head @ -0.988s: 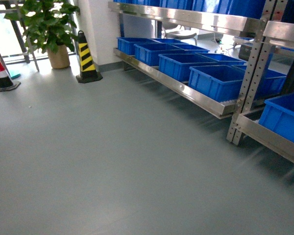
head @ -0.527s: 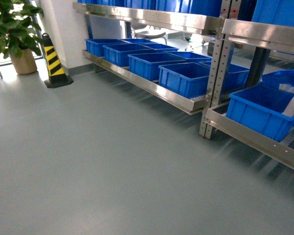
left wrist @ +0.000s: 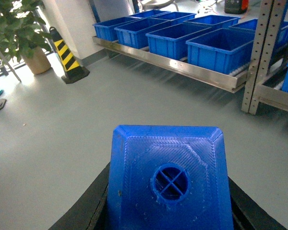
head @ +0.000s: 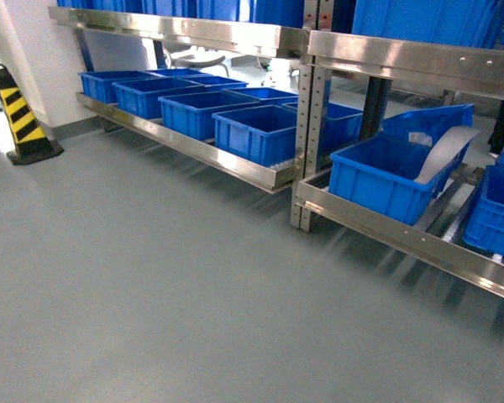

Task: Sort blue parts and orange caps into right shelf containers

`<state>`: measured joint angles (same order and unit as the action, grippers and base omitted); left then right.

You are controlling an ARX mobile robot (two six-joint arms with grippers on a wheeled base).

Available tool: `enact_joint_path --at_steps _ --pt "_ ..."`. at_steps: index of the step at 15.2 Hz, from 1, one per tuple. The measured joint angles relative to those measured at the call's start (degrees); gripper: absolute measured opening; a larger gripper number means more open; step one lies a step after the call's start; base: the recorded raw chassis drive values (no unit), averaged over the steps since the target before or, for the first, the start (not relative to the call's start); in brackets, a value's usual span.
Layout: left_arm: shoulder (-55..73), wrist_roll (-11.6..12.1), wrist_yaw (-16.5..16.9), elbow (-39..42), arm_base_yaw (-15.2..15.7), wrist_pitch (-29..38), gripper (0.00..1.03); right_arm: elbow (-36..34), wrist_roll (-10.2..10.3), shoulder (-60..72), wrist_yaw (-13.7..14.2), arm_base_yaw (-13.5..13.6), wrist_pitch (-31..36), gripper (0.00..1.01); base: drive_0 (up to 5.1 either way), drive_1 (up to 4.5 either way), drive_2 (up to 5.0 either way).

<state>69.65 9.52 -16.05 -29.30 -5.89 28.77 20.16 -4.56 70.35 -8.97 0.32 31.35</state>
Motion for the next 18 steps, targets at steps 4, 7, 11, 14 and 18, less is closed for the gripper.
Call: enact_joint_path --at_steps 4,7,11,14,18 --pt "0.0 0.0 0.0 0.0 0.0 0.0 0.44 0.0 0.0 0.0 0.0 0.0 0.02 0.44 -1.5 -1.45 -1.5" --pt "0.0 0.0 -0.02 0.0 0.0 0.02 0.44 0.0 0.0 0.0 0.0 0.0 0.0 0.44 -1.5 -1.46 -1.5" --pt "0.0 0.0 0.0 0.0 0.0 0.0 0.44 0.0 0.0 0.0 -0.02 0.0 0.0 0.44 -1.4 -1.42 -1.4" --pt "0.0 0.0 0.0 0.0 0.0 0.0 0.44 0.0 0.02 0.0 0.0 0.0 0.02 0.44 -1.4 -1.42 -1.4" --pt "0.0 0.0 -0.02 0.0 0.0 0.0 0.44 0.0 0.0 0.0 0.02 0.0 0.0 0.44 -1.4 -1.39 -1.4"
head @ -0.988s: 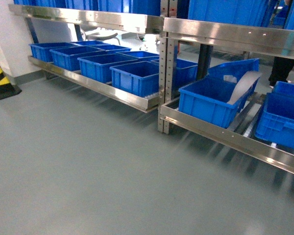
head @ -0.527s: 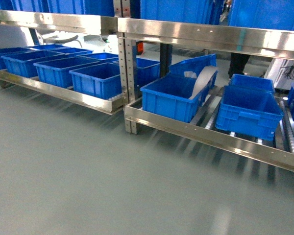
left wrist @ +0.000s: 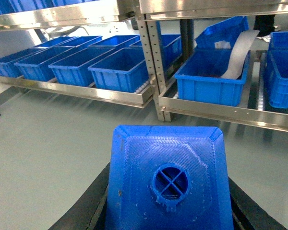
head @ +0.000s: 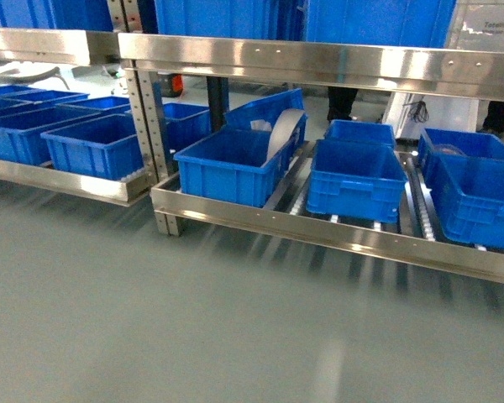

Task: Sort blue parts and orange caps into right shelf containers

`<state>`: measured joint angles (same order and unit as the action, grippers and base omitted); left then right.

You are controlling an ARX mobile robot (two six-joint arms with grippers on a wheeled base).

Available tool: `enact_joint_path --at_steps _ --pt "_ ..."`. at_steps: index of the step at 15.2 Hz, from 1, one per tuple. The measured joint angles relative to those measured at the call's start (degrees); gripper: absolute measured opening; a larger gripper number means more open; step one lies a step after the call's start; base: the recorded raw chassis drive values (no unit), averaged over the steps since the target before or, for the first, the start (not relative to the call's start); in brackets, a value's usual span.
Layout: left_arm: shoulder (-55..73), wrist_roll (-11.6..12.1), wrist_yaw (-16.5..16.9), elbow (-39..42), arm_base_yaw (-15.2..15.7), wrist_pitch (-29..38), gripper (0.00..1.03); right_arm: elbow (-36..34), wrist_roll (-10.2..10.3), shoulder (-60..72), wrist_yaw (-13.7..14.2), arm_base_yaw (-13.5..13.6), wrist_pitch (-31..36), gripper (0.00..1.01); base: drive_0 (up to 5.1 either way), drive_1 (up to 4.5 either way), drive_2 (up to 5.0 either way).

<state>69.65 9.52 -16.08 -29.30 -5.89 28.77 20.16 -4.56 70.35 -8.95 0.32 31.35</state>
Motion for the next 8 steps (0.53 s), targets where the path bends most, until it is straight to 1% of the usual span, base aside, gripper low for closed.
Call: enact_joint_path --at_steps 8 --pt "0.0 0.0 0.0 0.0 0.0 0.0 0.44 0.0 0.0 0.0 -0.07 0.0 0.0 0.44 -1.4 -1.43 -1.4"
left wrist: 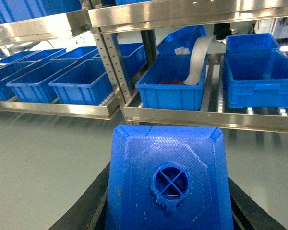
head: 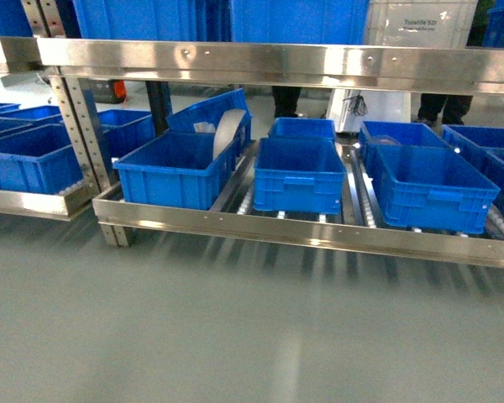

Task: Sort blue parts and orange caps into right shelf containers

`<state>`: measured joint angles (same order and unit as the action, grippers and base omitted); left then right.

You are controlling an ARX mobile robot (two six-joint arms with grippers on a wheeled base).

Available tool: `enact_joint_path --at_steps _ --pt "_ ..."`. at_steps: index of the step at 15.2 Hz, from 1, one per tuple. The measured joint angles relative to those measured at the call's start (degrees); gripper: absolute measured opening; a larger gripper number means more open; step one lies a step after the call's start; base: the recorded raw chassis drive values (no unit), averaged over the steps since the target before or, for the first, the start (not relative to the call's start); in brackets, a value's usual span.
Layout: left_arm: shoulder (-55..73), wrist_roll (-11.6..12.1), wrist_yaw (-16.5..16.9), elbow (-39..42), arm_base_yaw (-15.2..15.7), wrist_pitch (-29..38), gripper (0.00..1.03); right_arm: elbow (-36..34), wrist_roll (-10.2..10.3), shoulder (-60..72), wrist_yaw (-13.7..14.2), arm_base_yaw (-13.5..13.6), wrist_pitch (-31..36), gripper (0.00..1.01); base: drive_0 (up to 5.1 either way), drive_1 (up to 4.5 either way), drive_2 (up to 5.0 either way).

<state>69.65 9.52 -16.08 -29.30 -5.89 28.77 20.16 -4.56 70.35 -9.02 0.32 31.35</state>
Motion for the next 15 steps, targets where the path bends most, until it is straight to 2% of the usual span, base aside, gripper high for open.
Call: enact_joint_path --at_steps 7,15 --pt "0.0 0.0 0.02 0.0 0.0 0.02 0.44 0.0 0.0 0.0 0.0 0.0 0.0 0.44 -1.4 -1.44 -1.4" --pt "0.0 0.0 0.11 0.0 -0.07 0.0 0.44 -0.02 0.0 0.0 0.15 -0.33 0.0 0.44 0.0 0.0 0.0"
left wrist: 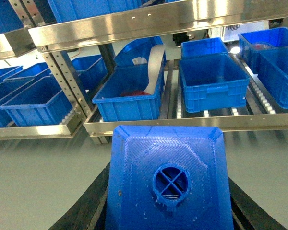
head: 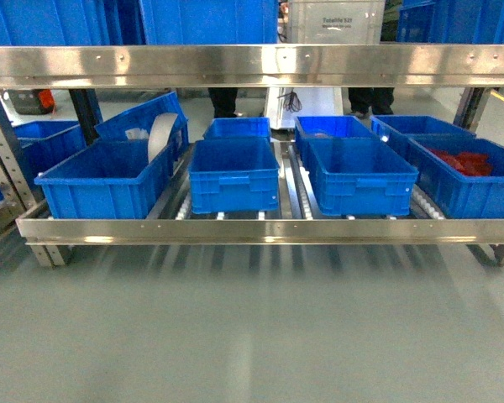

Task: Sort blue parts and orange caps into right shelf containers

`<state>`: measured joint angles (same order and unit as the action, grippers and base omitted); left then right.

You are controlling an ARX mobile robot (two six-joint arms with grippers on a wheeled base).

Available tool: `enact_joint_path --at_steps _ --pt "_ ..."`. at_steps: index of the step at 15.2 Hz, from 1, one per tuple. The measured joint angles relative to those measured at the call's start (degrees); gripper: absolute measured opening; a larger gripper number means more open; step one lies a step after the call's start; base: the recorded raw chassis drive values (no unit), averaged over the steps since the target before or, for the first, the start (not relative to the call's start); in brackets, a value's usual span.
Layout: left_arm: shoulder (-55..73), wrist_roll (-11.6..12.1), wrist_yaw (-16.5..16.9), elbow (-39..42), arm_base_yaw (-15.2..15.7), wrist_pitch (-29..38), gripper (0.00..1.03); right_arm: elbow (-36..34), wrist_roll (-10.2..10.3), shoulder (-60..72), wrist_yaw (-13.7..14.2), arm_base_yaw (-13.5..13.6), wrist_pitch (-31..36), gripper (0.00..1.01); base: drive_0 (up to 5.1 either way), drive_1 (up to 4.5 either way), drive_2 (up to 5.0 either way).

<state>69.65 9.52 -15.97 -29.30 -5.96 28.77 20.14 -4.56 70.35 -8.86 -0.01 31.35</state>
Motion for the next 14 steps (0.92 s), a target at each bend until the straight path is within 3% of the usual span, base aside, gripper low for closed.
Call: enact_joint_path --at_steps 14 --pt "0.0 0.0 -0.09 0.0 0.0 0.02 0.44 0.0 0.0 0.0 -0.02 0.0 0.04 0.44 0.0 0.0 0.0"
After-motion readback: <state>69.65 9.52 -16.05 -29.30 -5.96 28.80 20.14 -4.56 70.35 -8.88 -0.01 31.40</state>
